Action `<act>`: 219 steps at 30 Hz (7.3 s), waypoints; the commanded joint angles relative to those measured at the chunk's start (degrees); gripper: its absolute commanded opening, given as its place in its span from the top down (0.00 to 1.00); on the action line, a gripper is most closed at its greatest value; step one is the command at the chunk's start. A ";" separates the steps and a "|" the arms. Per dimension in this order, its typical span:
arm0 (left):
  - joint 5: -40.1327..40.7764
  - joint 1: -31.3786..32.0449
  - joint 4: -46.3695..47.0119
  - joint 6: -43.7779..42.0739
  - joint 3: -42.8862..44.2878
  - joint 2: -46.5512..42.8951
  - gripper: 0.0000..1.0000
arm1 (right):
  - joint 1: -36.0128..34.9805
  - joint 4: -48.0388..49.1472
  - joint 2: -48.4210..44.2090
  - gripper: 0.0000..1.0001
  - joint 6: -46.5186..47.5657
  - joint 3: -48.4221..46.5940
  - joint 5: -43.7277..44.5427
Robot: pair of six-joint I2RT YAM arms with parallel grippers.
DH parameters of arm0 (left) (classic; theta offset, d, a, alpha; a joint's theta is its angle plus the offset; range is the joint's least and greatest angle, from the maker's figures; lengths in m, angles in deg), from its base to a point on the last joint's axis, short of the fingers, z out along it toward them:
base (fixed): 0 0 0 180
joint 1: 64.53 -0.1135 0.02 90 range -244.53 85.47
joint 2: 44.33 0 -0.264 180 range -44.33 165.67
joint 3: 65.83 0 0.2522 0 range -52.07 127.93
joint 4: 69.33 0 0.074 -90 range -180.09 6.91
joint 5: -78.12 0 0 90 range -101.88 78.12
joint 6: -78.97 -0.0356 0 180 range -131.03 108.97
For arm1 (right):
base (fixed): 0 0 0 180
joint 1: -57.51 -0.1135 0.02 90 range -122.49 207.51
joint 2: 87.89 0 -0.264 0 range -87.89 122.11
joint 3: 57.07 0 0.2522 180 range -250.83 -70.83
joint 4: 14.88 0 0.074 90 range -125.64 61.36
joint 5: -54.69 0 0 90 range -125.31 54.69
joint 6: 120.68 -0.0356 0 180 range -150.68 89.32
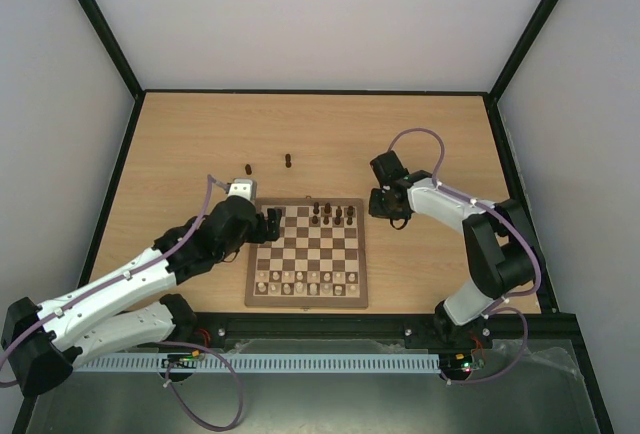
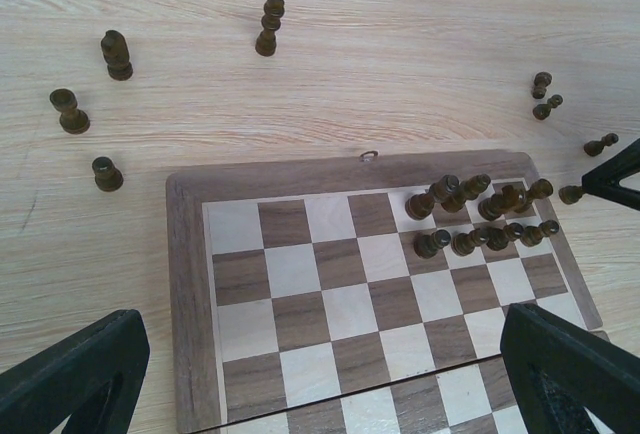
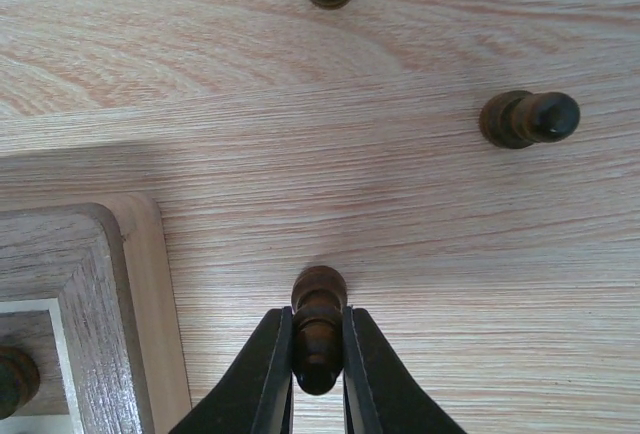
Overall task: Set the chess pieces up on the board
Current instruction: Pick up the chess piece at the center of the board, then place the chess piece at the center of the board, then adjust the chess piece on the chessboard, then pick up the chess piece at the center of the board.
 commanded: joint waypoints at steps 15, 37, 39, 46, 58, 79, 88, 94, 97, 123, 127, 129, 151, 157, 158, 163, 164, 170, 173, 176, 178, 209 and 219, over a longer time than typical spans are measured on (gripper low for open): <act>-0.86 -0.90 1.58 -0.95 -0.74 0.17 0.00 | 0.14 -7.63 -8.26 0.92 1.40 -3.49 2.48; -1.54 -1.62 1.96 -0.64 -0.79 1.14 0.01 | -0.39 -6.95 -2.86 0.84 2.87 -3.82 1.68; -1.54 -1.62 1.81 -0.61 -0.68 1.13 0.01 | -0.41 -6.07 -1.12 0.83 2.88 -3.53 1.81; -6.37 -3.01 3.08 -1.96 1.43 7.08 0.01 | -0.39 -4.44 3.34 0.76 2.97 -3.29 1.73; -9.44 -2.77 7.61 -1.27 6.79 17.32 0.01 | -0.39 -4.47 1.43 0.58 3.98 -3.00 1.26; -13.39 -2.54 10.72 -5.09 23.37 45.80 0.33 | -0.38 -2.79 -3.41 0.33 3.66 -0.40 -0.02; -13.15 -2.52 10.71 -5.03 23.27 47.10 0.49 | -0.31 -2.27 -3.09 0.33 3.93 -0.39 -0.67; -12.99 -2.52 10.27 -5.25 24.11 48.20 0.64 | -0.30 -2.16 -2.91 0.33 3.94 -0.36 -0.74; -12.88 -2.46 10.03 -5.35 24.51 48.60 0.70 | -0.30 -2.07 -2.93 0.33 3.94 -0.46 -0.68; -11.73 -1.80 8.79 -5.53 25.53 48.45 0.90 | -0.30 -1.83 -2.93 0.33 4.11 -0.49 -1.21; -11.60 -1.72 8.58 -5.58 25.62 48.37 0.90 | -0.30 -1.84 -3.11 0.33 4.11 -0.48 -1.44; -11.51 -1.74 8.49 -5.62 25.55 48.18 0.90 | -0.30 -1.84 -3.18 0.33 4.20 -0.43 -1.59; -10.21 -0.88 7.09 -5.72 26.48 47.50 0.89 | -0.36 -1.60 -2.87 0.33 4.33 -0.57 -2.13; -9.64 -0.66 6.56 -5.74 26.76 47.48 0.86 | -0.30 -1.54 -2.81 0.33 4.33 -0.49 -2.24; -9.58 -0.60 6.49 -5.71 26.76 47.48 0.85 | -0.30 -1.50 -2.89 0.33 4.37 -0.48 -2.23; -9.41 -0.49 6.29 -5.69 26.89 47.48 0.82 | -0.30 -1.43 -2.76 0.33 4.37 -0.48 -2.10; -9.37 -0.44 6.29 -5.56 26.85 47.42 0.81 | -0.30 -1.43 -2.76 0.33 4.38 -0.44 -2.17; -9.58 -0.24 6.44 -5.57 27.01 47.55 0.75 | -0.30 -1.38 -2.58 0.33 4.36 -0.39 -2.19; -9.63 -0.08 6.47 -5.47 27.11 47.54 0.71 | -0.30 -1.34 -2.53 0.33 4.37 -0.35 -2.03; -9.37 -0.08 6.46 -5.21 26.95 46.85 0.58 | -0.30 -1.38 -2.17 0.33 4.37 -0.54 -1.87; -9.15 -0.06 6.43 -5.18 26.70 45.97 0.52 | -0.30 -1.31 -1.86 0.33 4.33 -0.65 -1.84; -3.52 -0.15 3.46 -1.30 9.03 13.81 0.01 | 0.14 -3.33 3.13 0.78 2.20 -4.67 4.86; -3.65 -0.35 4.04 -1.28 6.87 11.53 0.01 | -0.10 -7.62 -2.75 0.95 1.68 -4.88 6.12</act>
